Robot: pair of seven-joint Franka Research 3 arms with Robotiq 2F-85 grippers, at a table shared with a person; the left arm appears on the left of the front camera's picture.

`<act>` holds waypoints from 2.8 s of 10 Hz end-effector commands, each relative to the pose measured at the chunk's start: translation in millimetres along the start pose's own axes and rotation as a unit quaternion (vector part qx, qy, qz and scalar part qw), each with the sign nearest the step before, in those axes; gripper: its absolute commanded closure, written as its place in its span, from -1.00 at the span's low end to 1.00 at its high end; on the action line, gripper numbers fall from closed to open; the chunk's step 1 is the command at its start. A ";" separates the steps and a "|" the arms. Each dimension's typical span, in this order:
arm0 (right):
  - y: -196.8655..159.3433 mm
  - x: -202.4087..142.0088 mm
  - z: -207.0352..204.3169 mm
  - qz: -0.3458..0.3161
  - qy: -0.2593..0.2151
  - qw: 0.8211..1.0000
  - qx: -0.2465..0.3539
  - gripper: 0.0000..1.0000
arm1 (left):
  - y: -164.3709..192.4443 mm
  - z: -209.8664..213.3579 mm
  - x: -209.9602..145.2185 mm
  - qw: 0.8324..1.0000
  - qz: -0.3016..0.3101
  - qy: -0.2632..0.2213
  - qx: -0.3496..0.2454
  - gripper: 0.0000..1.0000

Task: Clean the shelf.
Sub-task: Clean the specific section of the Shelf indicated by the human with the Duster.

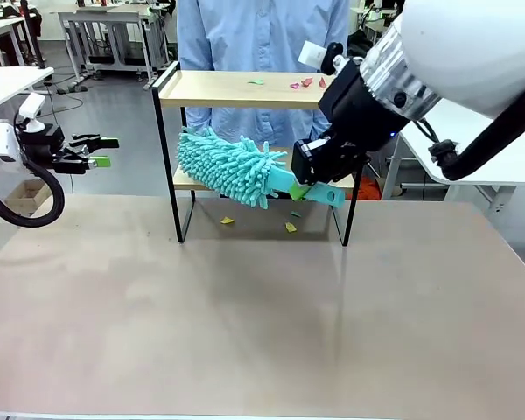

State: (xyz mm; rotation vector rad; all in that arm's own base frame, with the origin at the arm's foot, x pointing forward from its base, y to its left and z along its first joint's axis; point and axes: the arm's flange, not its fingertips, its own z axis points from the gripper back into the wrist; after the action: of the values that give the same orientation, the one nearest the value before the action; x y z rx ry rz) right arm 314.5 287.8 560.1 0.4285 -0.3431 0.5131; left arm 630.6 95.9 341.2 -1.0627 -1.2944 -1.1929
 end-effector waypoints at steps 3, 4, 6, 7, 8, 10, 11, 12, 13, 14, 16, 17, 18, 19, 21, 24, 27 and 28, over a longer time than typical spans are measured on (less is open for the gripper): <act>31.5 14.1 -9.4 -0.035 -0.028 0.998 -0.046 0.74 | -0.1 -1.1 3.6 1.000 -0.003 0.003 0.000 -1.00; 56.4 28.4 -19.9 -0.066 -0.052 0.993 -0.088 0.74 | -0.1 -1.1 3.6 1.000 -0.003 0.003 0.000 -1.00; 89.9 57.1 -41.7 -0.113 -0.097 0.980 -0.129 0.74 | -0.1 -1.1 3.6 1.000 -0.003 0.003 0.000 -1.00; 98.9 77.9 -57.9 -0.170 -0.121 0.970 -0.128 0.74 | -0.1 -1.1 3.6 1.000 -0.003 0.003 0.000 -1.00; 105.6 91.8 -72.5 -0.194 -0.121 0.966 -0.125 0.74 | -0.1 -1.1 3.6 1.000 -0.003 0.003 0.000 -1.00; 113.3 117.5 -100.5 -0.226 -0.120 0.958 -0.127 0.74 | -0.1 -1.1 3.6 1.000 -0.003 0.003 0.000 -1.00; 117.5 127.5 -114.5 -0.222 -0.114 0.960 -0.128 0.74 | -0.1 -1.1 3.6 1.000 -0.003 0.003 0.000 -1.00; 120.5 134.0 -126.2 -0.220 -0.111 0.960 -0.137 0.74 | -0.1 -1.1 3.6 1.000 -0.003 0.003 0.000 -1.00; 125.0 138.8 -136.8 -0.222 -0.105 0.959 -0.141 0.74 | -0.1 -1.1 3.6 1.000 -0.003 0.003 0.000 -1.00; 124.1 141.7 -144.8 -0.228 -0.102 0.957 -0.147 0.74 | -0.1 -1.1 3.6 1.000 -0.003 0.003 0.000 -1.00; 119.7 143.0 -163.4 -0.228 -0.082 0.958 -0.150 0.74 | -0.1 -1.1 3.6 1.000 -0.003 0.003 0.000 -1.00; 117.3 143.4 -172.1 -0.229 -0.073 0.958 -0.156 0.74 | -0.1 -1.1 3.6 1.000 -0.003 0.003 0.000 -1.00; 117.6 143.0 -179.8 -0.229 -0.062 0.958 -0.159 0.74 | -0.1 -1.1 3.6 1.000 -0.003 0.003 0.000 -1.00; 113.9 143.5 -183.7 -0.240 -0.054 0.957 -0.155 0.74 | -0.1 -1.1 3.6 1.000 -0.003 0.003 0.000 -1.00; 109.7 133.7 -173.1 -0.220 -0.064 0.962 -0.148 0.74 | -0.1 -1.1 3.6 1.000 -0.003 0.003 0.000 -1.00; 110.4 138.0 -178.0 -0.221 -0.062 0.961 -0.152 0.74 | -0.1 -1.1 3.6 1.000 -0.003 0.003 0.000 -1.00; 64.5 117.3 -163.2 -0.253 -0.039 0.955 -0.151 0.74 | -0.1 -1.1 3.6 1.000 -0.003 0.003 0.000 -1.00; 47.2 107.8 -157.0 -0.262 -0.031 0.953 -0.150 0.74 | -0.1 -1.1 3.6 1.000 -0.003 0.003 0.000 -1.00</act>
State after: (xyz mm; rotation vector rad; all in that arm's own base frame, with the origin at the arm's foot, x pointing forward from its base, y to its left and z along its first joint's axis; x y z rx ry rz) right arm 418.6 475.0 489.1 0.2172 -0.3745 -0.0757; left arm 630.7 96.0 341.1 -1.0627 -1.2942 -1.1927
